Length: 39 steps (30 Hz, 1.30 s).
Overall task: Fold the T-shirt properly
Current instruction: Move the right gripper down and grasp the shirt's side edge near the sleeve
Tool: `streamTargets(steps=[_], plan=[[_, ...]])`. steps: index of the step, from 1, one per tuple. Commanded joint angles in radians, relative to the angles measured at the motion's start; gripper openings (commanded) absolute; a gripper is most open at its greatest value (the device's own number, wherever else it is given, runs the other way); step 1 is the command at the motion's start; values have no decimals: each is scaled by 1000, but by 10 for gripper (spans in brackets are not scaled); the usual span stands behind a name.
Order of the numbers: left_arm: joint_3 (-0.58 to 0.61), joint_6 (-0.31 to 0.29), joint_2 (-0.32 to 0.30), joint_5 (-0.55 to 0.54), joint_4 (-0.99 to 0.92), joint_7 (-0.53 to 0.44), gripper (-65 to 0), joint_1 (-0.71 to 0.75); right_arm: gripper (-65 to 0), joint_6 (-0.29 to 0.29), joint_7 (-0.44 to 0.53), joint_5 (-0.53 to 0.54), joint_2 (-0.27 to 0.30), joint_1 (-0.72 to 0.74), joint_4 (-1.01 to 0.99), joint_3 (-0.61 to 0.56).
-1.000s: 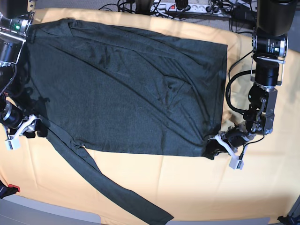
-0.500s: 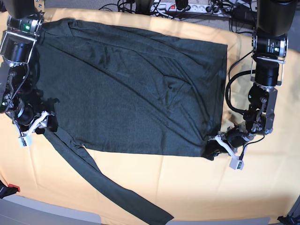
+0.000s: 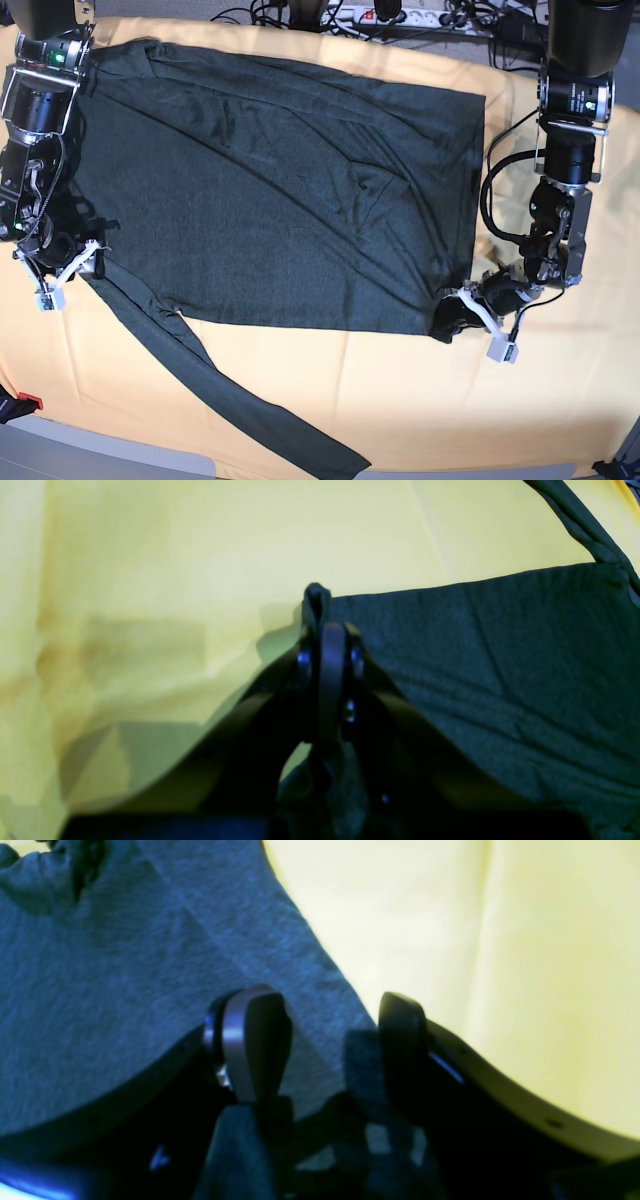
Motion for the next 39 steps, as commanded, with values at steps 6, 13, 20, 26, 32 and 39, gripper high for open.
streamTargets(steps=[6, 13, 20, 26, 32, 39], plan=[[-6, -7, -11, -23, 13, -13, -650, -31, -288, 112, 22, 22, 28, 27, 14, 4], [-6, -7, -12, -22, 13, -6, -650, -31, -285, 21, -19, 58, 54, 27, 14, 5], [-6, -7, -11, -23, 13, -6, -650, -31, -272, 31, -67, 167, 48, 24, 14, 5], [-6, -7, -11, -22, 13, -3, -650, -31, -272, 104, -102, 269, 47, 24, 14, 5], [-6, -7, -12, -22, 13, 3, -650, -31, -272, -34, -85, 166, 51, 32, 14, 34], [-6, -7, -11, -24, 13, 11, -650, -31, -272, -164, -257, 287, 50, 62, 14, 47]])
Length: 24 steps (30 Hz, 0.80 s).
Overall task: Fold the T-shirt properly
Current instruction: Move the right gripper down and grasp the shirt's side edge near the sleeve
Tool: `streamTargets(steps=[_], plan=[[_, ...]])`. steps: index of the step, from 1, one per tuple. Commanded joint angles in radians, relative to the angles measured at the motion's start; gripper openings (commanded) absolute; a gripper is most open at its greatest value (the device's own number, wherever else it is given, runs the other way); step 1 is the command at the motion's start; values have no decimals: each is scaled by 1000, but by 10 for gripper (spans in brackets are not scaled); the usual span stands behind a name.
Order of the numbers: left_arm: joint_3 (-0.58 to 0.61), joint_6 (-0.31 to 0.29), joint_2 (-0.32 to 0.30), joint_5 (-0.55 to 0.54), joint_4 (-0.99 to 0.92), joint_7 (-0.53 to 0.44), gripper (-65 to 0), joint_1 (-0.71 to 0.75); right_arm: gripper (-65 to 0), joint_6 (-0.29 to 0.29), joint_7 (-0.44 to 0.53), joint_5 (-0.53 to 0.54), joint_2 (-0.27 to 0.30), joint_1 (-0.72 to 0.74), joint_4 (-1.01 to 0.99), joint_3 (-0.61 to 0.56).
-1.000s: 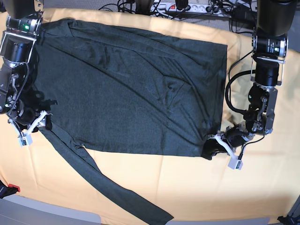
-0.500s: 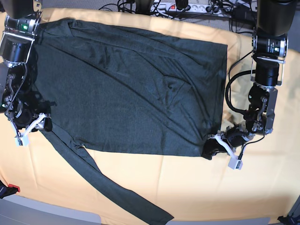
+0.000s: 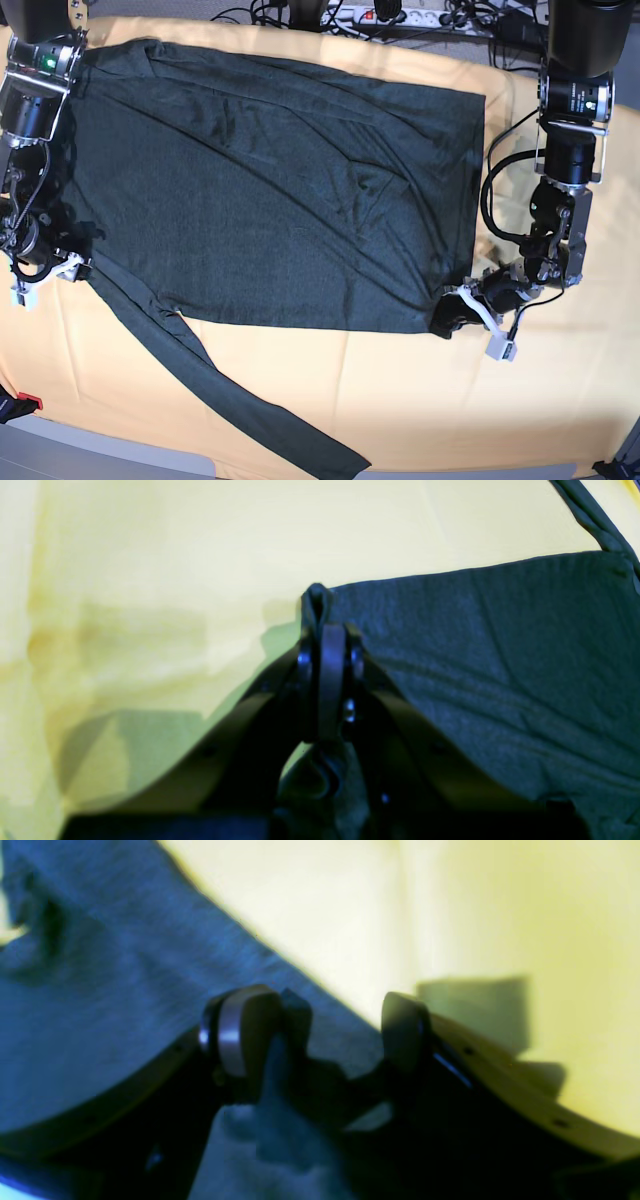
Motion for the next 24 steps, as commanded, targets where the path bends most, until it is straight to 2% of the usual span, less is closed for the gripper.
streamTargets(steps=[1, 5, 7, 11, 14, 20, 24], plan=[[-6, -8, -10, -28, 13, -23, -650, -31, -273, 13, 1, 33, 21, 39, 15, 6], [-6, -7, -11, -31, 13, -23, -650, -31, -287, 81, -43, 69, 21, 83, 15, 6], [-6, -7, -11, -31, 13, -22, -650, -31, -312, 77, -34, 38, 21, 104, 15, 6], [-6, -8, -11, -32, 13, -21, -650, -28, -312, 33, 5, -54, 21, 124, 15, 6], [-6, -7, -10, -32, 13, -22, -650, -29, -312, 40, 16, -67, 21, 129, -22, 6], [-6, -8, -11, -42, 13, -22, -650, -28, -312, 155, 68, -41, 23, 172, -268, 6], [-6, -8, -11, -43, 13, -22, -650, -28, -312, 250, 37, 74, 23, 185, -341, 6]])
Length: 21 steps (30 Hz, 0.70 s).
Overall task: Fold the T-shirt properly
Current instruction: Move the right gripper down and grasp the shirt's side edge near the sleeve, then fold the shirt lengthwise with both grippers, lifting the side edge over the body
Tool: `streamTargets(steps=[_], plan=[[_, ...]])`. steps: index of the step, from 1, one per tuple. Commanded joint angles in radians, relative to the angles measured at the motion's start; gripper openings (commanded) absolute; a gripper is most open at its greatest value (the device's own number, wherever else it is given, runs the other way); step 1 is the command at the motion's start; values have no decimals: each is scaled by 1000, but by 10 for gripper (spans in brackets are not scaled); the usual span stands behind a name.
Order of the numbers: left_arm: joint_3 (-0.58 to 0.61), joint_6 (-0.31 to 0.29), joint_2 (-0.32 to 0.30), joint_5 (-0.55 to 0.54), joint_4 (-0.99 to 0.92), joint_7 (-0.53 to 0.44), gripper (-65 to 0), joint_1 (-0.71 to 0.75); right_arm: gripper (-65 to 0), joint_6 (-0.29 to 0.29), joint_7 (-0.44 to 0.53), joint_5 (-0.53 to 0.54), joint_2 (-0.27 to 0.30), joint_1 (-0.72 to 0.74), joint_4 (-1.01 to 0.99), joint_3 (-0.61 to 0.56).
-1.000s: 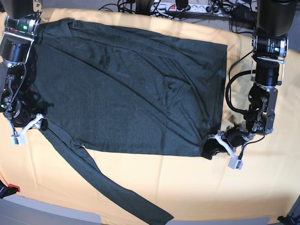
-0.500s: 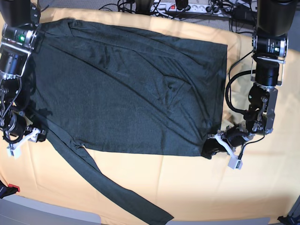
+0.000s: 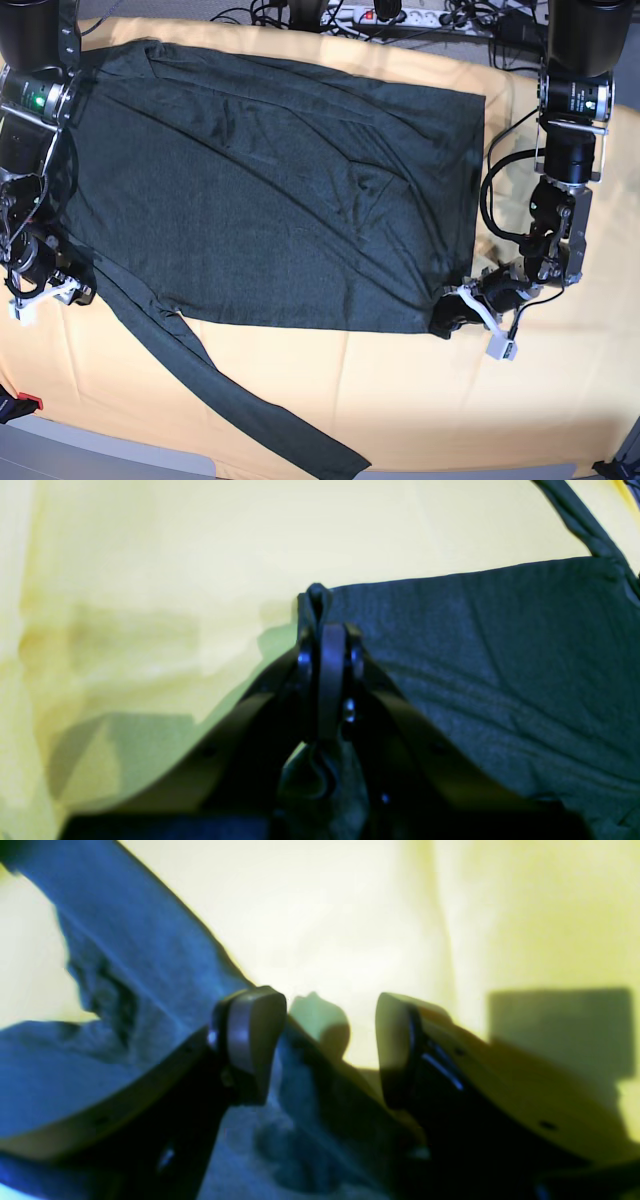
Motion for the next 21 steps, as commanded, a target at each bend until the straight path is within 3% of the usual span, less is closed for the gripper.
streamTargets(steps=[1, 5, 8, 12, 14, 17, 21], plan=[[-6, -7, -10, -19, 13, -22, -650, -31, -312, 29, -54, 36, 12, 21, 8, -1], [-6, -7, -11, -19, 13, -22, -650, -31, -312, 147, -198, 183, 13, 22, 8, -2], [-6, -7, -10, -19, 13, -22, -650, -31, -312, 147, -243, 212, 13, 22, 8, -2], [-6, -8, -10, -19, 13, -22, -650, -31, -325, 147, -177, 171, 16, 22, 8, -2], [-6, -7, -11, -20, 13, -23, -650, -31, -403, 147, -90, 121, 16, 22, 8, -1], [-6, -8, -11, -19, 13, -23, -650, -33, -628, 147, 26, 48, 15, 22, 8, -2], [-6, -7, -11, -19, 13, -23, -650, -33, -650, 147, 113, -24, 15, 21, 8, -1]])
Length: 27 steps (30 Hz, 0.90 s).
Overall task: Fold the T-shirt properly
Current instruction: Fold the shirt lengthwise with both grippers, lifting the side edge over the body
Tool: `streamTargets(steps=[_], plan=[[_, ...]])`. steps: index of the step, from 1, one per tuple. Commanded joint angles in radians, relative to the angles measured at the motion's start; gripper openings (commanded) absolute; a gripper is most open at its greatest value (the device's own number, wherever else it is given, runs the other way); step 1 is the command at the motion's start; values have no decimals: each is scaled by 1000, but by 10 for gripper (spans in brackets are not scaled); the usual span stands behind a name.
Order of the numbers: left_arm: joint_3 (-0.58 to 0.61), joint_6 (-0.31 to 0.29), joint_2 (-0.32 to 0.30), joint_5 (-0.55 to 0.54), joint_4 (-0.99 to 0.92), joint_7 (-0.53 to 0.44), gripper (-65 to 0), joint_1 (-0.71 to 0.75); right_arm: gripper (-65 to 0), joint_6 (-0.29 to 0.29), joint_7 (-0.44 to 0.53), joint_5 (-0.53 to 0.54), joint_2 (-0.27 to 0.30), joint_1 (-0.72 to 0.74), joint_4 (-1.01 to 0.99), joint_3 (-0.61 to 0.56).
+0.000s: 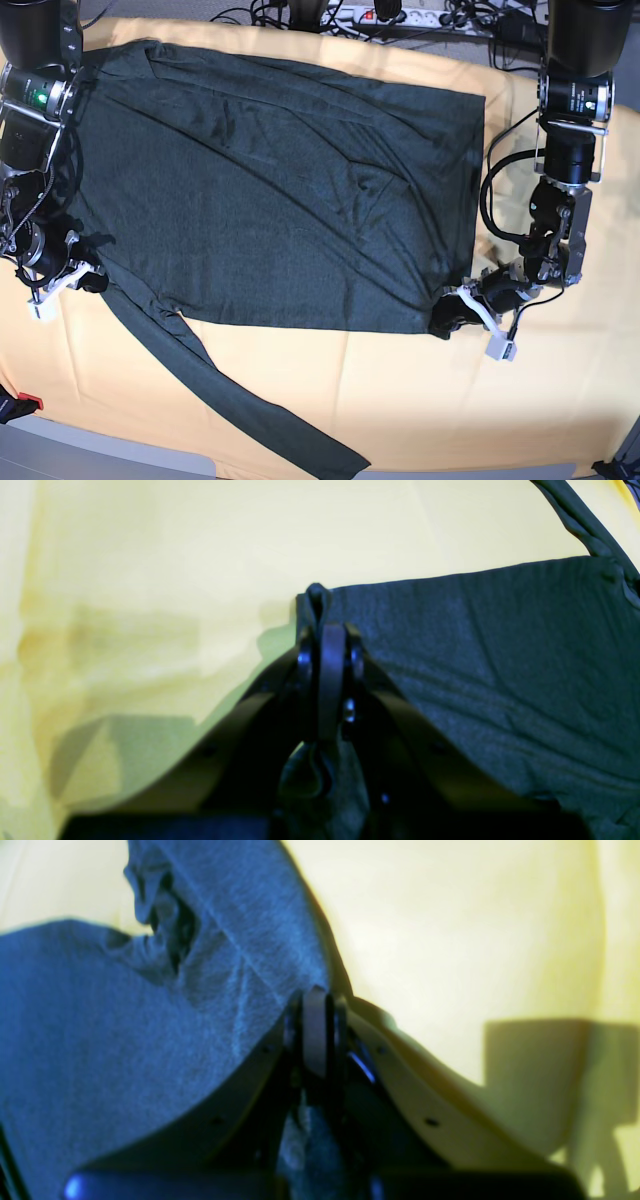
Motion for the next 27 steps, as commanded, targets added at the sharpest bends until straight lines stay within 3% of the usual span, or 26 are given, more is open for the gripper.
streamTargets(steps=[1, 6, 14, 20, 27], plan=[[-6, -7, -11, -20, 13, -27, -650, -33, -650, 6, 40, -2, 22, 30, 12, 2], [-6, -7, -11, 3, 13, -79, -650, -51, -650, 6, 150, -82, 22, 30, 12, 2], [-6, 5, -10, 144, 13, -214, -650, -122, -650, -34, 223, -186, 15, 67, 12, 2], [-6, 36, -3, 206, 13, -251, -650, -185, -650, -103, 227, -262, 18, 160, 12, 1], [-6, 16, -3, 206, 13, -249, -650, -197, -650, -85, 224, -290, 19, 206, 12, 0]])
